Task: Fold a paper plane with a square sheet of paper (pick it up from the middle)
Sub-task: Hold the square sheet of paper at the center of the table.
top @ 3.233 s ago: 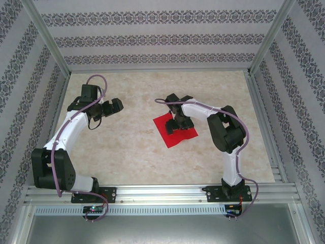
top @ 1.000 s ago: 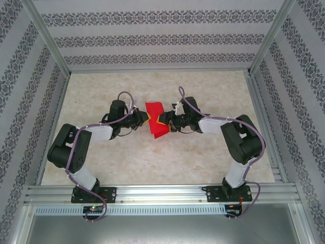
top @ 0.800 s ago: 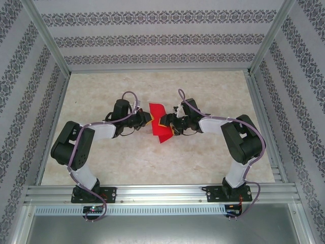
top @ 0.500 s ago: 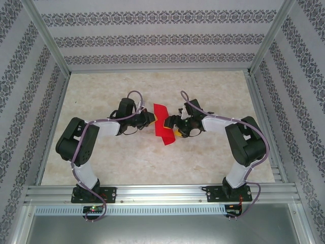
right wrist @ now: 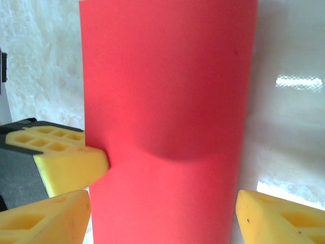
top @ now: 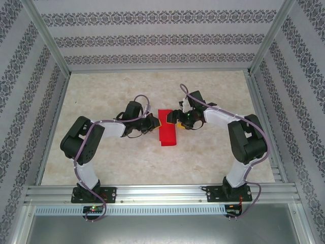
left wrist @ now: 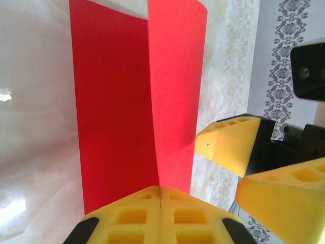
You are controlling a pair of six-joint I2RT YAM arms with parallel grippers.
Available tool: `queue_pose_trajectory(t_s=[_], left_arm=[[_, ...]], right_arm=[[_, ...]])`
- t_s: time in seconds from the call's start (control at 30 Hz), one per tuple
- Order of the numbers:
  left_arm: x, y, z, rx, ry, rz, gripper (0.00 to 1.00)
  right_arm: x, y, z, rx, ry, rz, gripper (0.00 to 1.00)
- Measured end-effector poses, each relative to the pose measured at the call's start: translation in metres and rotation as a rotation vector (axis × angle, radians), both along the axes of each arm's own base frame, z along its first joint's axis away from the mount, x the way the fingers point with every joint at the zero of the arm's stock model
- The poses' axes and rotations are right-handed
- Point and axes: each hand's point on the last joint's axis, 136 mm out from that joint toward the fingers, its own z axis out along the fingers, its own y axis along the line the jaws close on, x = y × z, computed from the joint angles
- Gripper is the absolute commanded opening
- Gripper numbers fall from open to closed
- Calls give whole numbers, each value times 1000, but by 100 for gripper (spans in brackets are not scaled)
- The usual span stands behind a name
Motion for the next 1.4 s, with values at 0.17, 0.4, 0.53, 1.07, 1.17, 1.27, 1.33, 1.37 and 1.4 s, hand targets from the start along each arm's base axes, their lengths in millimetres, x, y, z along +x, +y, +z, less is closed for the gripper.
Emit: queue_pose_trajectory(t_s=[0.17,0.4,0.53,1.07,1.17,1.27,1.33,1.37,1.4], left_arm=[[-1,-4,-8,21,13,0,0],[0,-1,-15,54,42,14,1],[1,0,-21,73,65,18,5],[6,21,-13,254,77,51,44],[9,25,-5,265,56,70,45],[11,29,-2,275,45,88,45],[11,32,-3,285,41,98,45],[10,33,-4,287,41,100,45],[10,34,-5,292,42,103,45]], right_arm=[[-5,-2,-18,-31,45,24,72],[-11,-4,-36,-57,89,43,64],[-10,-4,-40,-65,95,54,53],[-8,-12,-51,-145,137,73,41],[-8,-12,-52,-161,141,79,40],[-8,-13,-53,-172,149,77,38],[-8,-14,-54,-178,152,74,37],[-8,-14,-54,-182,154,71,37],[-8,-15,-55,-184,157,70,37]])
